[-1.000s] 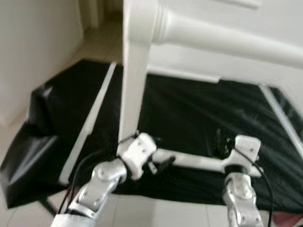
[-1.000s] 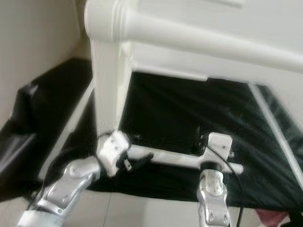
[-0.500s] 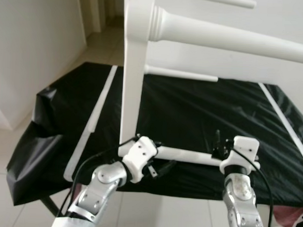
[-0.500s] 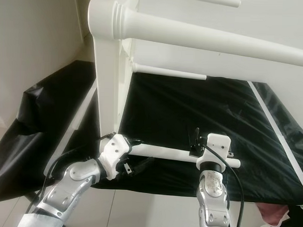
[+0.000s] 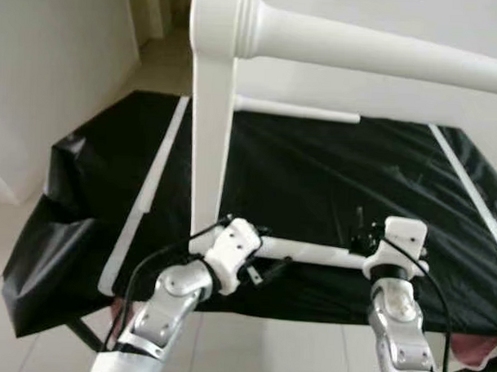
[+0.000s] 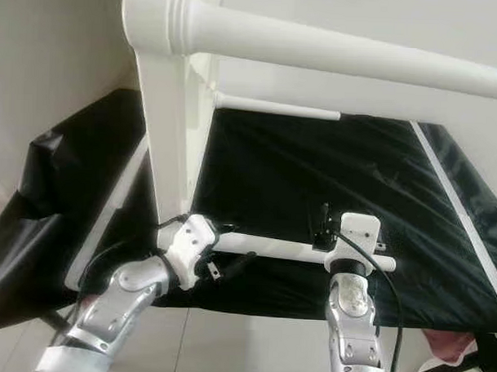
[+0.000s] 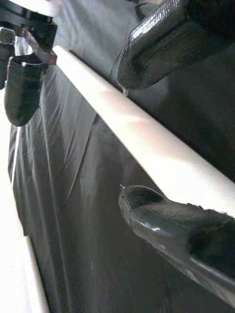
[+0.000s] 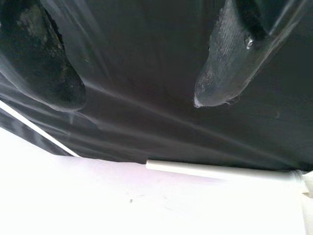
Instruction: Building children table
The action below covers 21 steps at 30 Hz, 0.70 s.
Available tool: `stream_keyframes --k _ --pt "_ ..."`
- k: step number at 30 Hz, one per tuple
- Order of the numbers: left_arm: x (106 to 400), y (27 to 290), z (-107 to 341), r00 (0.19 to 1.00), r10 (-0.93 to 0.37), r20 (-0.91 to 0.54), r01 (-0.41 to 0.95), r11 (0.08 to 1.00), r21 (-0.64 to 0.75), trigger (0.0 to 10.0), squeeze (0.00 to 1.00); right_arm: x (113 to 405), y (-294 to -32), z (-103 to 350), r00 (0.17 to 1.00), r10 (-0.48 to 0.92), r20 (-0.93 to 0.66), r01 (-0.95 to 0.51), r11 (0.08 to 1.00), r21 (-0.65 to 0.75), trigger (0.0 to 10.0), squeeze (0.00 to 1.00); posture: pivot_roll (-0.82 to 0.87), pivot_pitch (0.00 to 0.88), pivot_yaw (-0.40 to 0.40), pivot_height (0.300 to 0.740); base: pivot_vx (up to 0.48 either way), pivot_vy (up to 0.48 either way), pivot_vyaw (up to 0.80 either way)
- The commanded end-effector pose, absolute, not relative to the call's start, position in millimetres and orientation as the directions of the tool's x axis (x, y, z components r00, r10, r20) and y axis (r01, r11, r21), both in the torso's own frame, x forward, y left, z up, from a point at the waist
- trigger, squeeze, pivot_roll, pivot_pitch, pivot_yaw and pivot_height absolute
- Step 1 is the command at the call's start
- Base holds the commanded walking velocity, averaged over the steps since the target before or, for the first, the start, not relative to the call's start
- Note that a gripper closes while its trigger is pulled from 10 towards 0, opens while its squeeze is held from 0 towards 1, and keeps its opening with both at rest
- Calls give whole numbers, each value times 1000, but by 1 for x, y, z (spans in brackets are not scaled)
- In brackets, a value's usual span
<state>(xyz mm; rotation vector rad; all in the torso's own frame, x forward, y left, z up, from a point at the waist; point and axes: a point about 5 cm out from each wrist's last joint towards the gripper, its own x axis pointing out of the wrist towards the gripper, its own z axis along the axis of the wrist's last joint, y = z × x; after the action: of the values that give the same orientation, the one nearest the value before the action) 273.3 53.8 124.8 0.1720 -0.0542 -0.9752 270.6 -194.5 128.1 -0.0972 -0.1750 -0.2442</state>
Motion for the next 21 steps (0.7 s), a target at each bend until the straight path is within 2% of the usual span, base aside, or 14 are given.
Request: stream_keyframes --k 1,19,21 --pt "277 59 123 617 -786 -33 780 606 154 10000 0 271 -195 128 958 -221 185 240 967 -88 10000 0 54 0 -61 740 0 0 0" --pt "272 58 122 596 -802 -39 794 580 181 10000 0 270 -195 129 960 -209 186 231 967 -106 10000 0 53 0 -60 740 0 0 0" --pt "271 57 121 591 -805 -44 798 576 178 10000 0 270 -194 129 961 -204 186 227 968 -111 10000 0 52 0 -56 740 0 -330 0"
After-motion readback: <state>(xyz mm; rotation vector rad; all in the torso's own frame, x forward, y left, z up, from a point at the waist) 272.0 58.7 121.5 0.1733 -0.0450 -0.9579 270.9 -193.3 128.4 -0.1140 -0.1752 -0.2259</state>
